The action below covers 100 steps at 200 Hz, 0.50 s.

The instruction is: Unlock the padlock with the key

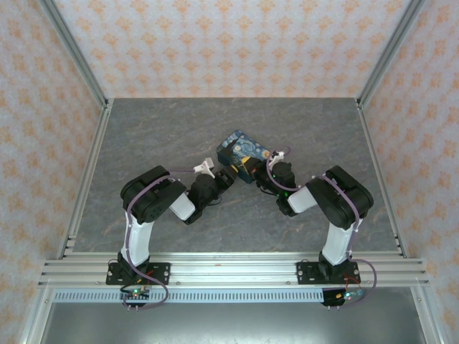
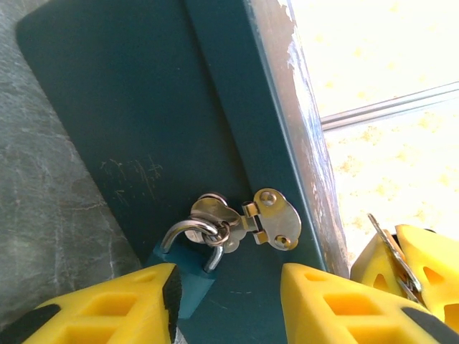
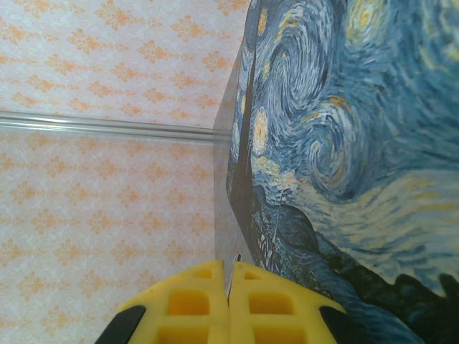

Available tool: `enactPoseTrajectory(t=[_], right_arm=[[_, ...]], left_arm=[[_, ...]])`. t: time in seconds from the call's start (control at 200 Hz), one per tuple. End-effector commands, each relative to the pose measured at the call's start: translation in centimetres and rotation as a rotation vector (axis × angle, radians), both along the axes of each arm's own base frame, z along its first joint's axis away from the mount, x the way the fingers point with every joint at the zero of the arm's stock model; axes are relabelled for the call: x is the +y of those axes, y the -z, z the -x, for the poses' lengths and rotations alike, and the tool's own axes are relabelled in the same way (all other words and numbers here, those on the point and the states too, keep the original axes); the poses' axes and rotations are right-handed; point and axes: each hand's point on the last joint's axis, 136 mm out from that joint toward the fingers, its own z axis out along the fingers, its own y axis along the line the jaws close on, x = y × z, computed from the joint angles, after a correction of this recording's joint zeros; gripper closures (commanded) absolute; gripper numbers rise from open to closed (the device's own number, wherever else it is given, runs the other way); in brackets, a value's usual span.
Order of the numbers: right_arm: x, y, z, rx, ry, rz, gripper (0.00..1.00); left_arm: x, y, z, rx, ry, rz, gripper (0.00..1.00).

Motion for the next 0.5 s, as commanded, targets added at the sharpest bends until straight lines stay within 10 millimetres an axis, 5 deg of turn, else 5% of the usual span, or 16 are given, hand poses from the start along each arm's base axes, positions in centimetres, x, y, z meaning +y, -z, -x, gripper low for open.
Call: enactPoseTrajectory(t=[0.0,0.205,0.365,0.495], right_arm=[[-0.5,5.7,1.5,0.163,-0.016,0.103,1.00],[-0.6,6.3,1.4,0.178,-0.016,0.120,1.00],[-0.6,3.1,0.5,0.117,-0.048,0.093,1.00],[-1.6,-0.3,-0.2,0.067,-0.046,0.122,1.00]], left_arm=[[0.0,-1.6,-0.4,-0.055,0.014,-0.023,0.51],[1.6,-3.2,0.3,-0.053,0.073,-0.269,0.37],[4.5,-4.8,0.4,-0.047,0.066,-0.431,0.32],[7.3,-7.1,-1.4,-0.028,0.013,-0.505,0.30]])
